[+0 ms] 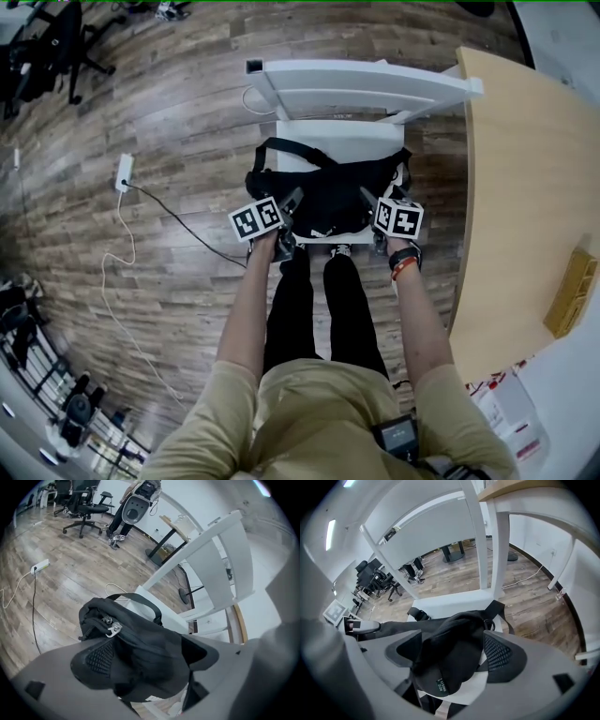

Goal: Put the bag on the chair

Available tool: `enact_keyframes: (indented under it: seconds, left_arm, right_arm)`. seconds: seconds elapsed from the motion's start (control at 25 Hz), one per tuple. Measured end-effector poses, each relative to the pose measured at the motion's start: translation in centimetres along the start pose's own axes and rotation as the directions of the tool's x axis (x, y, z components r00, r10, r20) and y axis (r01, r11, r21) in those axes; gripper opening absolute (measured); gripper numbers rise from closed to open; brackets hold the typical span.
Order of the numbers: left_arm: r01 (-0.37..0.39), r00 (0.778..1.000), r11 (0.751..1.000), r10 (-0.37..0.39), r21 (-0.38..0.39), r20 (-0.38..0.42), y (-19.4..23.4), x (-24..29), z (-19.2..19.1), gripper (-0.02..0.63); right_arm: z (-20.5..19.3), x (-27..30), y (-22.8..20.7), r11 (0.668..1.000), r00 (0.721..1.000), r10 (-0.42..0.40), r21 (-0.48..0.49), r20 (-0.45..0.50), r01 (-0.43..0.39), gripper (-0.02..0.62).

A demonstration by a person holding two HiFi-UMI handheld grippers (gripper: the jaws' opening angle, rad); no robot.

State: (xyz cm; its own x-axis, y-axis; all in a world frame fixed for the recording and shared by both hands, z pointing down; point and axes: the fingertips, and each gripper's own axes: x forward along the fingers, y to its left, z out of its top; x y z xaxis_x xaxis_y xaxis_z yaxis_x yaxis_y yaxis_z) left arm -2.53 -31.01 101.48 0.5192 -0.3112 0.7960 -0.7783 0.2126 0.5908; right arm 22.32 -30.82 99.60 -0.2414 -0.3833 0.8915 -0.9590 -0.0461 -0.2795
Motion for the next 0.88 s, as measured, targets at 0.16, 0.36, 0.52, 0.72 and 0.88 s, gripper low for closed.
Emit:
enact_keyframes:
  seconds: [0.16, 0.36, 0.52, 0.72, 0.88]
  left_arm:
    - [0.007, 1.000, 0.998, -0.007, 0.065, -0.001, -1.6, -1.3, -0.6, 0.434]
    - [0.028, 1.000, 0.983, -0.026, 0.179, -0.009, -4.6, -3.8, -1.2, 0.433]
    - [0.030, 0.999, 0.967, -0.038, 0.254, 0.024, -6.9, -5.8, -1.2, 0.433]
    - [0.033, 0.993, 0.941, -0.068, 0.337, 0.093, -10.9, -10.7, -1.6, 0.430]
    - [0.018, 0.986, 0.914, -0.083, 0.404, 0.143, -13.7, -14.8, -1.7, 0.411]
  right_arm:
    - [-0.9, -1.4, 1.3, 0.999, 1.000, 0.019, -0.033, -0.018, -0.020, 0.405]
    - [-0.7, -4.6, 3.7, 0.998, 0.999, 0.046, -0.045, -0.005, -0.046, 0.405]
    - [0.2, -6.9, 5.1, 0.998, 0.999, 0.041, -0.055, 0.031, -0.039, 0.405]
    - [2.2, -13.2, 7.6, 0.997, 0.994, 0.052, -0.068, 0.098, -0.046, 0.405]
    - [3.2, -17.6, 9.3, 0.995, 0.987, 0.057, -0.085, 0.147, -0.044, 0.397]
